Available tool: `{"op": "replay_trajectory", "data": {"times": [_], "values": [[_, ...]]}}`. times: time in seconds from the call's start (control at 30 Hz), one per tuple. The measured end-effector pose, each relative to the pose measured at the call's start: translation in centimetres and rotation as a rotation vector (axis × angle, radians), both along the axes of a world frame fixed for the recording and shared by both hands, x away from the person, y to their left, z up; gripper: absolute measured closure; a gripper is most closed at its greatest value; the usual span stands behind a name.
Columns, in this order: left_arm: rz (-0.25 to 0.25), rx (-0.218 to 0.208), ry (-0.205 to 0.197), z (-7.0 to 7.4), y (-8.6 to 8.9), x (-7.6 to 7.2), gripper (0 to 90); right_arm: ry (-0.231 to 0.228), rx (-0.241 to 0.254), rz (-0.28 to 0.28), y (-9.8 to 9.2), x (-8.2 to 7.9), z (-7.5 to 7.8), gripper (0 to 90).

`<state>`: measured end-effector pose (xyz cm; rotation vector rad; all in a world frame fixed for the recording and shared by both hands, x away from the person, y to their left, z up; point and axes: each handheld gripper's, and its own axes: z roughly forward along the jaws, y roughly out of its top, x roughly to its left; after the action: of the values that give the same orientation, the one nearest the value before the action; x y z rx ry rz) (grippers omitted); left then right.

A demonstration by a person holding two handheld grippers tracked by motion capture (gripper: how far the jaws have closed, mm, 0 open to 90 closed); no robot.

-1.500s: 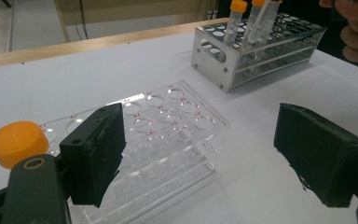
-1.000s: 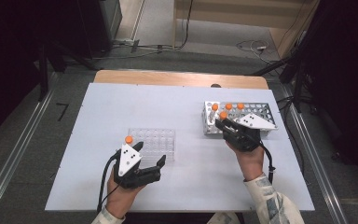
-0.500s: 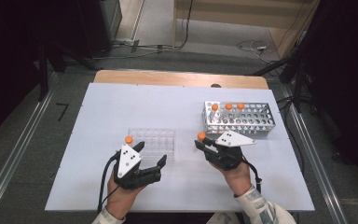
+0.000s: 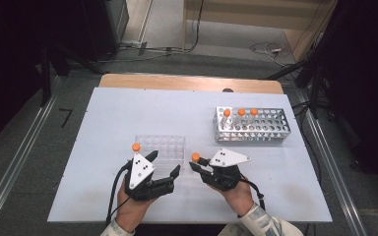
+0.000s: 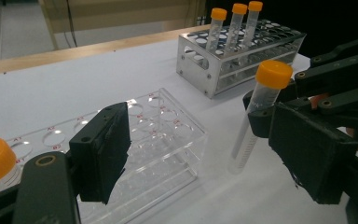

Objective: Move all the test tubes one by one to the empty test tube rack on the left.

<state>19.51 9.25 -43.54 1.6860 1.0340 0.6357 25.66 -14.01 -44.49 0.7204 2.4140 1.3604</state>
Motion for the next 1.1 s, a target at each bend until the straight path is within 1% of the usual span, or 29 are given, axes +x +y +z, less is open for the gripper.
{"op": "replay_trajectory", "data": {"times": [0.2, 0.37, 0.43, 0.53, 0.67, 0.77, 0.87, 1.0, 1.1], "values": [[-0.018, 0.000, -0.001, 0.1, -0.5, 0.0, 22.2, 0.004, -0.003, 0.018, 0.8, -0.3, -0.4, 71.9], [-0.043, -0.003, -0.002, 0.2, -1.0, 0.0, 27.2, 0.008, -0.005, 0.034, 1.5, -0.6, -0.6, 71.8], [-0.052, 0.001, 0.001, 0.1, -1.3, 0.0, 30.3, 0.006, -0.007, 0.041, 1.7, -0.7, -0.6, 71.8], [-0.070, 0.001, -0.003, 0.1, -1.6, -0.1, 37.3, 0.006, -0.009, 0.054, 2.1, -0.9, -0.6, 71.8], [-0.088, -0.001, -0.016, 0.1, -1.9, -0.1, 49.5, 0.007, -0.010, 0.066, 2.6, -1.2, -0.7, 71.8], [-0.097, 0.003, -0.016, 0.1, -2.0, -0.1, 59.1, 0.007, -0.011, 0.071, 2.7, -1.3, -0.7, 71.8], [-0.102, 0.005, -0.018, 0.0, -2.1, 0.0, 62.2, 0.008, -0.013, 0.074, 2.8, -1.3, -0.7, 71.8], [-0.107, 0.014, -0.019, 0.0, -2.2, 0.0, 63.8, 0.008, -0.013, 0.080, 2.9, -1.4, -0.7, 71.8], [-0.108, 0.013, -0.021, 0.0, -2.2, 0.0, 67.3, 0.011, -0.012, 0.084, 3.0, -1.5, -0.7, 71.8]]}}
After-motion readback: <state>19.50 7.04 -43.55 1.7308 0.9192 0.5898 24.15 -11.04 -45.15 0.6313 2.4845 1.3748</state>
